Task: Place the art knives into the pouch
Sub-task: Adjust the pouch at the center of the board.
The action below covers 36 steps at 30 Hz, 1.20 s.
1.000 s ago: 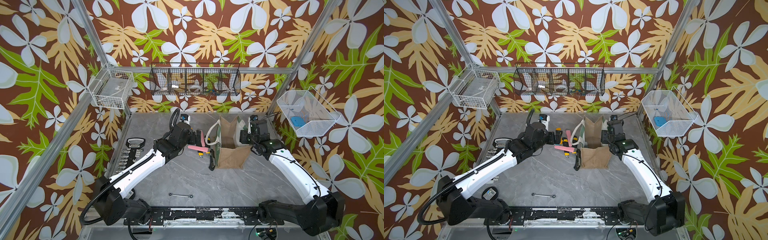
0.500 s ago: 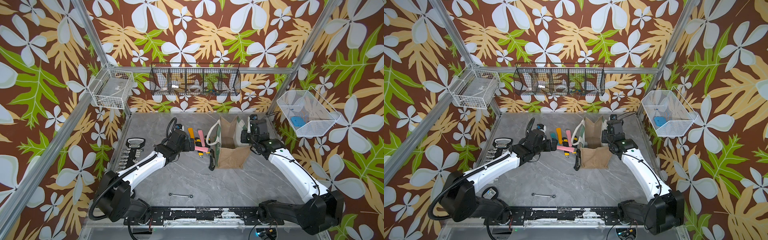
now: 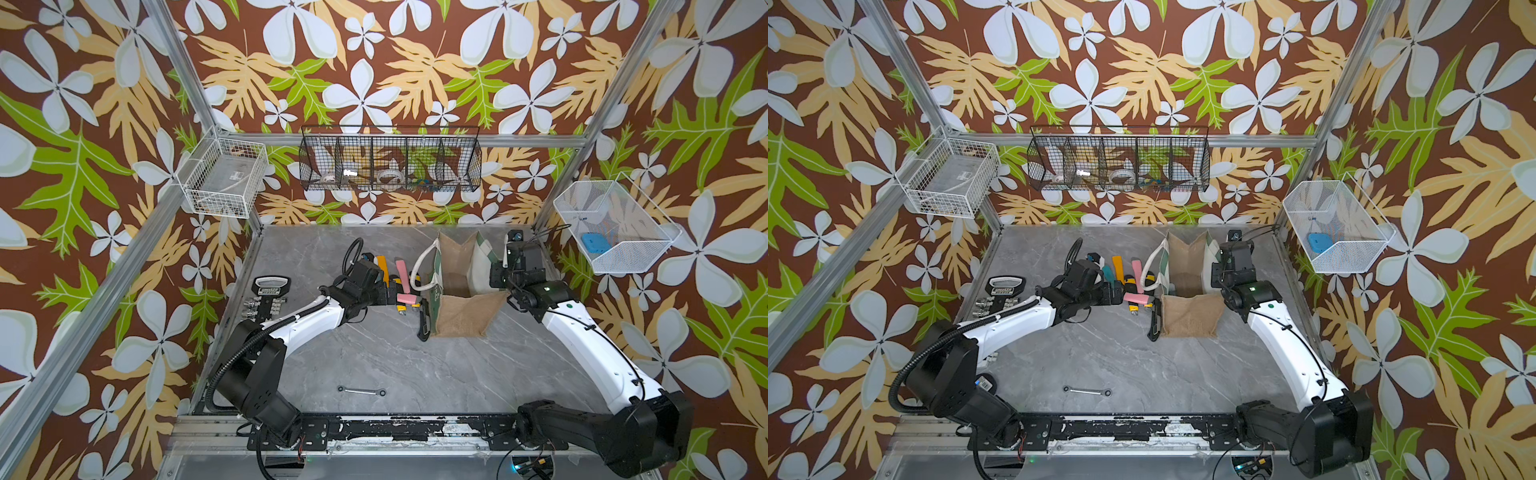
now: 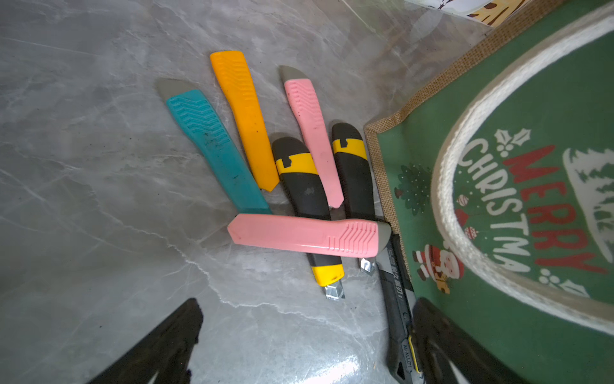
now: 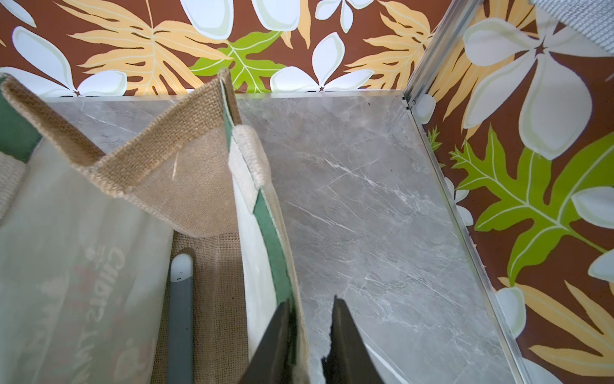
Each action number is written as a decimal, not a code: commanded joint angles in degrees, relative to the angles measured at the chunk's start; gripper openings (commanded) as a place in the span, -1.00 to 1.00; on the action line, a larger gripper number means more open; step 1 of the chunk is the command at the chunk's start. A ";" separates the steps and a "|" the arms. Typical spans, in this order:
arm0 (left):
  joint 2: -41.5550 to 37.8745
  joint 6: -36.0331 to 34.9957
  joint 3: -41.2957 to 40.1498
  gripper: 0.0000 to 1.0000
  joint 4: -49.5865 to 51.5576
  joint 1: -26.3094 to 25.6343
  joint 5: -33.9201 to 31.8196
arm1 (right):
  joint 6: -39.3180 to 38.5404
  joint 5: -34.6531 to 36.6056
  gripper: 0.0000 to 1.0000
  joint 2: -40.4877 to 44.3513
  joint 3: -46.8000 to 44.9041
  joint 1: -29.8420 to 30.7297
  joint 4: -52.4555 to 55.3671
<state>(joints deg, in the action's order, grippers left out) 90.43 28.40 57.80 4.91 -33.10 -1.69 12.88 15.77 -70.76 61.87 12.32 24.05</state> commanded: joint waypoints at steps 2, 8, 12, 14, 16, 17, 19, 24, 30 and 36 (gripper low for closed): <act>0.36 -0.36 0.44 1.00 -0.61 0.14 0.63 | 0.03 -3.00 -0.57 0.19 -0.12 -0.60 -0.82; 0.71 -2.63 0.80 1.00 0.20 0.09 1.69 | -0.38 -5.58 -0.49 -0.43 -0.05 -0.68 -2.30; 1.46 -2.06 0.96 1.00 -0.05 0.09 1.81 | -0.47 -6.31 -0.58 -2.30 1.24 -0.71 -1.70; 2.73 -1.58 1.33 1.00 -0.15 0.14 2.84 | -0.49 -6.57 -0.66 -2.61 1.24 -0.71 -2.03; 4.16 -1.03 1.85 1.00 -0.16 0.07 3.97 | -0.48 -6.25 -0.78 -2.58 1.07 -0.71 -2.17; 4.84 -0.94 2.11 1.00 -0.16 0.14 4.66 | -0.40 -5.74 -0.87 -2.42 0.98 -0.71 -2.17; 5.86 -0.83 2.48 1.00 -0.40 0.14 5.68 | -0.44 -4.54 -0.96 -2.15 0.81 -0.71 -2.06; 7.13 -0.23 3.47 1.00 -1.49 -0.85 6.26 | -1.00 0.92 -1.00 -0.88 0.45 -0.76 -1.82; 9.98 -0.11 6.38 1.00 -1.13 -2.36 6.92 | -0.65 2.12 -1.00 0.62 0.24 -2.06 -0.95; 11.64 0.08 7.82 1.00 -1.13 -2.67 7.41 | 0.47 -0.56 -0.90 2.89 -0.65 -2.80 -0.24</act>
<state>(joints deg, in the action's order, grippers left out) 101.80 28.38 64.97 4.51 -35.64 4.99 12.95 16.27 -68.73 61.17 9.47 23.86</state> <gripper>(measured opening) 0.998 0.069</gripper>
